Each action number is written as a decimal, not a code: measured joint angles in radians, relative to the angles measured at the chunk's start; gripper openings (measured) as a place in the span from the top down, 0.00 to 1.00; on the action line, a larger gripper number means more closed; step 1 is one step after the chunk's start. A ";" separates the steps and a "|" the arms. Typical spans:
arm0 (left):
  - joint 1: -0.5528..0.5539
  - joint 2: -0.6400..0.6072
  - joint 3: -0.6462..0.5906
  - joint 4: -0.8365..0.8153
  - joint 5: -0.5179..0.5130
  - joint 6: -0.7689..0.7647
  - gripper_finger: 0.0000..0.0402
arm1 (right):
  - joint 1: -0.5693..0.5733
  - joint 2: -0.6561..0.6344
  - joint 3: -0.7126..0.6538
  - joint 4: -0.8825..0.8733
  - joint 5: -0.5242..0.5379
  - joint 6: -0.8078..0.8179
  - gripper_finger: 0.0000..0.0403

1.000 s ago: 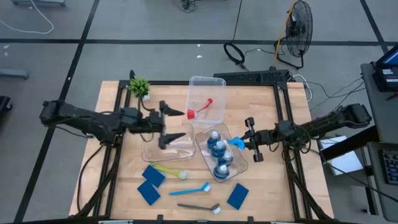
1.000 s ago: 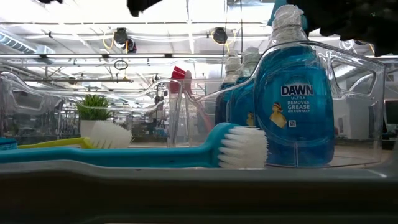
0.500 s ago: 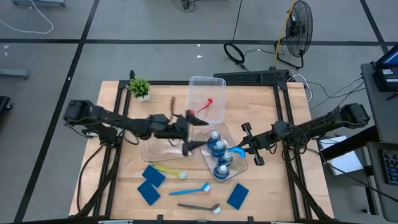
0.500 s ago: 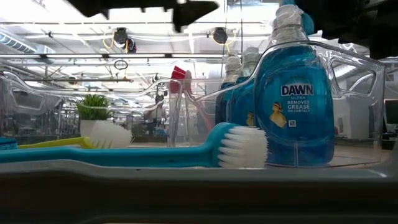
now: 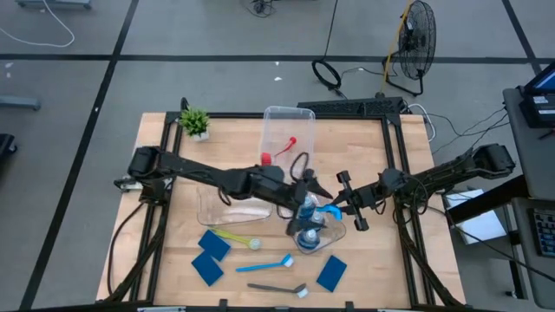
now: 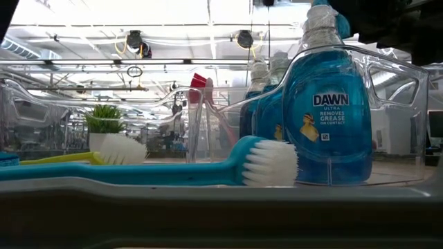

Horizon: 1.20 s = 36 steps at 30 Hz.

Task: Pick & Place Kitchen Sink Supplies
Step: Put the blue sponge into the left transparent bin

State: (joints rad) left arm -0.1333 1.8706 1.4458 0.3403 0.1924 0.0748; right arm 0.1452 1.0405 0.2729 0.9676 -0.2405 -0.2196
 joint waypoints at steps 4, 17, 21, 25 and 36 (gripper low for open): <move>0.007 0.054 0.048 -0.026 0.003 -0.026 0.01 | 0.002 0.000 0.000 0.001 0.000 0.021 0.96; 0.029 0.101 0.063 0.036 0.085 -0.071 0.02 | 0.029 0.008 0.001 0.022 0.001 0.017 0.96; 0.028 0.114 0.064 0.071 0.118 -0.103 0.12 | 0.029 0.019 0.001 0.031 0.001 0.017 0.96; 0.029 0.125 0.063 0.074 0.110 -0.102 0.31 | 0.029 0.038 0.001 0.050 0.001 0.017 0.96; 0.033 0.132 0.063 0.101 0.048 -0.004 0.77 | 0.029 0.049 0.007 0.048 0.000 0.024 0.96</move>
State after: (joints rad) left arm -0.0999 2.0027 1.5085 0.4417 0.2407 0.0709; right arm 0.1738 1.0900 0.2800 1.0157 -0.2410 -0.1955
